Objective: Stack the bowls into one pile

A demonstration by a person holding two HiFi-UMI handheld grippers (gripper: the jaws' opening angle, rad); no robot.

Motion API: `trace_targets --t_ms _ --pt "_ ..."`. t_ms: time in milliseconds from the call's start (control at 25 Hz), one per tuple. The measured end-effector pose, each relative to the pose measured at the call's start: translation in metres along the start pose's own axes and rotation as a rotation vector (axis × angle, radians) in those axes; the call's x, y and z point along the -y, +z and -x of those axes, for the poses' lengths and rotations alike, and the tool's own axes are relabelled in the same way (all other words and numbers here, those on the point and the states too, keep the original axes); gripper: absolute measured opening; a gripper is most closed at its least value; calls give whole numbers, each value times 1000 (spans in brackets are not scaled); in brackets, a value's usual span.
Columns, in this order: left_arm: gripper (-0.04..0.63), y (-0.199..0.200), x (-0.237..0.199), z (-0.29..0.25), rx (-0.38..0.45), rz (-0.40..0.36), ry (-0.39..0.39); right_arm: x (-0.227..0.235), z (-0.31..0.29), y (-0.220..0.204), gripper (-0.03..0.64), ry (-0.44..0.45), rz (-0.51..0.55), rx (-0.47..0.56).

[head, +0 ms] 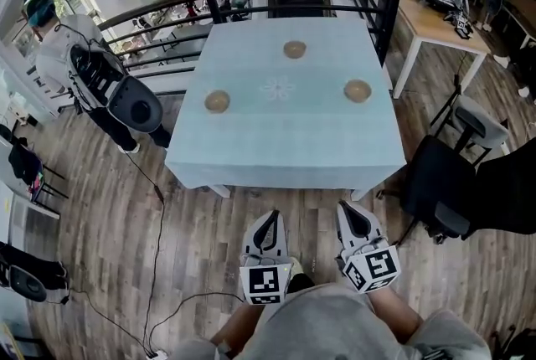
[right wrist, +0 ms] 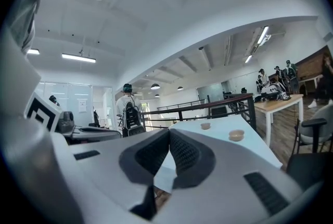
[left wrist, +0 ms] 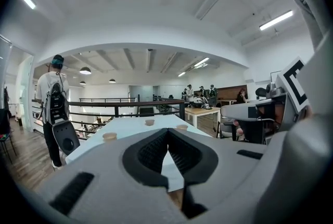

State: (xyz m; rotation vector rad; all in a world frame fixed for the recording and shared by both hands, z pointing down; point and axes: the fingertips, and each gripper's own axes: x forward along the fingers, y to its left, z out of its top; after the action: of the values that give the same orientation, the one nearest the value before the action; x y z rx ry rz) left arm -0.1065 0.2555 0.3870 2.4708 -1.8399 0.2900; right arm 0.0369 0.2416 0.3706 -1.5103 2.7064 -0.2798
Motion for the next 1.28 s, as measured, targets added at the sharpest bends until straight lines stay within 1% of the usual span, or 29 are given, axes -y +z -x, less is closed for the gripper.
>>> trace_targets --t_ms 120,360,520,640,920,1280 --pt "20 -2 -14 -7 -2 11 -3 -4 -15 -1 26 -3 6 -3" --pt "20 1 -36 -15 10 -1 -14 -20 -42 2 26 5 26 6" --pt "20 0 -56 -19 14 1 -2 -28 -56 1 26 14 18 13" --pt "20 -1 -65 -21 12 -8 7 -30 -60 -1 26 6 21 11" --pt "19 -3 -75 -25 8 3 32 -25 -55 -1 26 -16 34 6" --pt "20 -7 -69 -32 -7 6 22 -10 -57 -4 26 -40 39 2"
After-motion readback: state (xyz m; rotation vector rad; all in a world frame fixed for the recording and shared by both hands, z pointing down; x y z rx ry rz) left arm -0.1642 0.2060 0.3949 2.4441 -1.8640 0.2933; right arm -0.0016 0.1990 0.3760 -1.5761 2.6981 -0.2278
